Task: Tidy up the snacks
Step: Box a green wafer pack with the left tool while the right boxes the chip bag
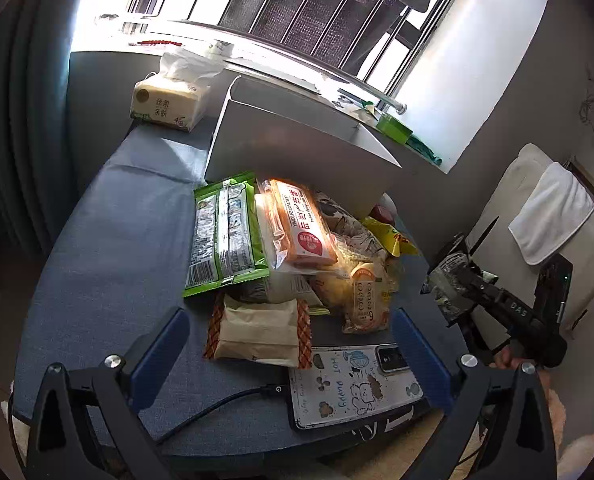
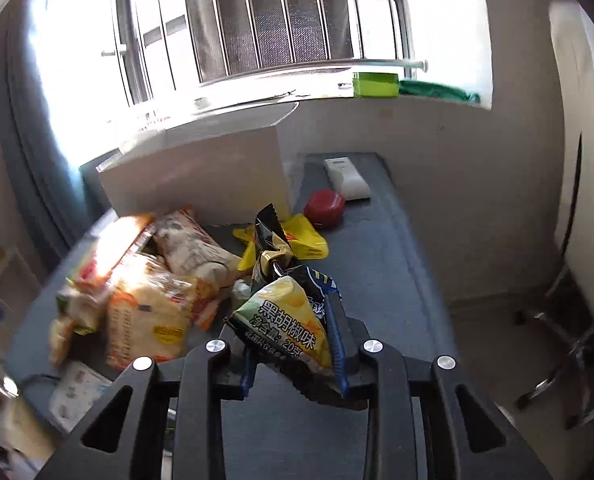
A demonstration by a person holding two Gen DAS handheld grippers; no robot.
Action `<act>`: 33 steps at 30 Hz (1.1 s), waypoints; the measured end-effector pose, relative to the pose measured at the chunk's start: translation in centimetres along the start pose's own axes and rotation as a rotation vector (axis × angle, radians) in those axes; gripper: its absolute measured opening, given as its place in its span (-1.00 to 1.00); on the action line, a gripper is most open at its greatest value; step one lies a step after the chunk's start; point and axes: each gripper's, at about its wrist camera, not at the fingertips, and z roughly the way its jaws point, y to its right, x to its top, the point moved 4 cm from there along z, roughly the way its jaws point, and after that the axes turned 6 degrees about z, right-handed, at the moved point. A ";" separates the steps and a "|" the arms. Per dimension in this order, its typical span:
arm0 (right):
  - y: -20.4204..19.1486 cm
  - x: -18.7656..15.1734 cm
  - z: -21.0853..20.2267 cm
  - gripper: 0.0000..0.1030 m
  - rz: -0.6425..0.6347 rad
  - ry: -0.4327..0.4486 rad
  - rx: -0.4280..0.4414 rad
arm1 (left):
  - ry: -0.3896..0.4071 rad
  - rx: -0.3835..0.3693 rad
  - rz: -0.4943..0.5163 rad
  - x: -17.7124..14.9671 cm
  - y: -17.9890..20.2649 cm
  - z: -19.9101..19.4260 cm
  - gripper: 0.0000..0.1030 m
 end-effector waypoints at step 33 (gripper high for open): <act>-1.9 0.0 -2.9 -0.38 0.193 -0.029 0.352 | -0.042 0.089 0.062 9.3 -5.2 6.3 0.06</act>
